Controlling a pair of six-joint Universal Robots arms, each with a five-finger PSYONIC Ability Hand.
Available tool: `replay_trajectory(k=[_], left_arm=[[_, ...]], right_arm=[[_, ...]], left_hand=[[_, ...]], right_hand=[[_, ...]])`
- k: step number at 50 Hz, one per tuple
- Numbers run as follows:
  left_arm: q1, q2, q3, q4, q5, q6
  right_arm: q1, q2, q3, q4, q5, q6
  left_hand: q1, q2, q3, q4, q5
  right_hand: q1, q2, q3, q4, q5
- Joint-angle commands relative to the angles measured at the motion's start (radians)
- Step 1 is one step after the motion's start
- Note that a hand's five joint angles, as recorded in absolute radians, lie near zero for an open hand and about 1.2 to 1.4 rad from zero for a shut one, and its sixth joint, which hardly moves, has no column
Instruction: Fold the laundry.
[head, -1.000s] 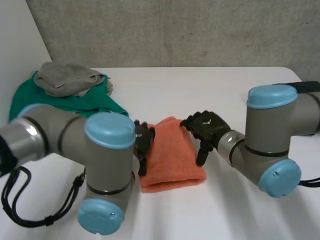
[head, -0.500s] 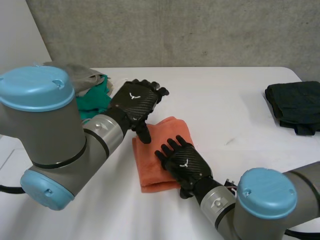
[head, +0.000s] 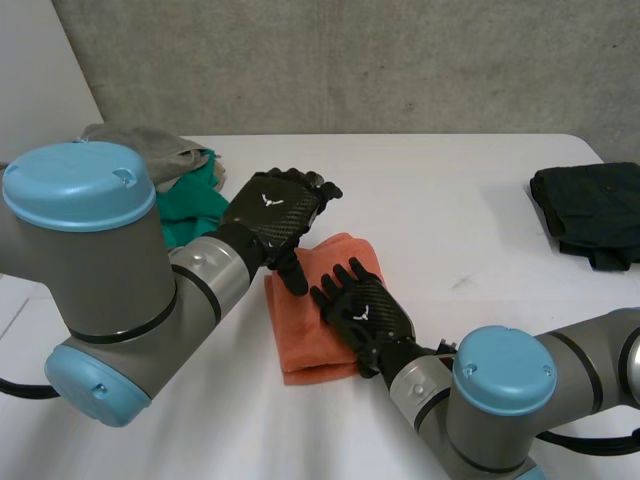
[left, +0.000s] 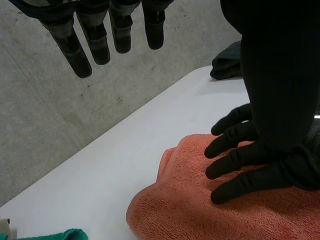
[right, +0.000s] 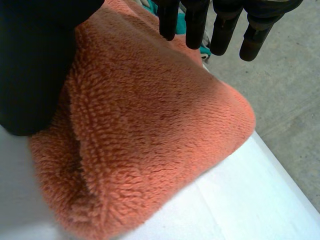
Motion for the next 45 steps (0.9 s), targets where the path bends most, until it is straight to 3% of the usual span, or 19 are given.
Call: replay_trajectory(k=[1, 26, 34, 36, 40, 41, 45], left_arm=[[-0.001, -0.001, -0.004, -0.001, -0.001, 0.0], [0.002, -0.002, -0.004, 0.0, 0.0, -0.005], [0.001, -0.001, -0.018, -0.001, 0.0, -0.005], [0.001, -0.001, -0.018, -0.001, 0.0, -0.005], [0.001, 0.004, -0.018, 0.0, 0.0, -0.005], [0.002, 0.007, -0.016, 0.0, 0.0, -0.005], [0.002, 0.011, -0.01, 0.0, 0.0, -0.005]], right_arm=[[-0.001, -0.052, 0.017, 0.048, 0.009, 0.015], [-0.001, 0.029, -0.09, 0.073, 0.006, 0.001], [-0.001, 0.047, -0.141, 0.073, 0.002, 0.001], [-0.001, 0.052, -0.152, 0.073, 0.0, 0.001], [-0.003, 0.081, -0.19, 0.075, -0.008, 0.011], [-0.003, 0.095, -0.212, 0.079, -0.006, 0.009], [-0.054, 0.077, -0.233, 0.075, 0.0, 0.021]], left_hand=[[-0.01, -0.008, -0.013, -0.008, -0.025], [-0.01, -0.008, -0.013, -0.008, -0.025], [-0.01, -0.008, -0.013, -0.008, -0.025], [-0.01, -0.008, -0.013, -0.008, -0.025], [-0.01, -0.008, -0.013, -0.008, -0.025], [-0.01, -0.008, -0.013, -0.008, -0.025], [-0.01, -0.008, -0.013, -0.008, -0.025]], right_hand=[[0.037, 0.056, 0.037, 0.039, 0.025], [0.067, 0.085, 0.066, 0.069, 0.054], [0.216, 0.235, 0.216, 0.218, 0.204], [0.292, 0.311, 0.292, 0.294, 0.28], [0.864, 0.882, 0.863, 0.865, 0.851], [1.158, 1.176, 1.157, 1.16, 1.145], [1.161, 1.179, 1.16, 1.163, 1.148]])
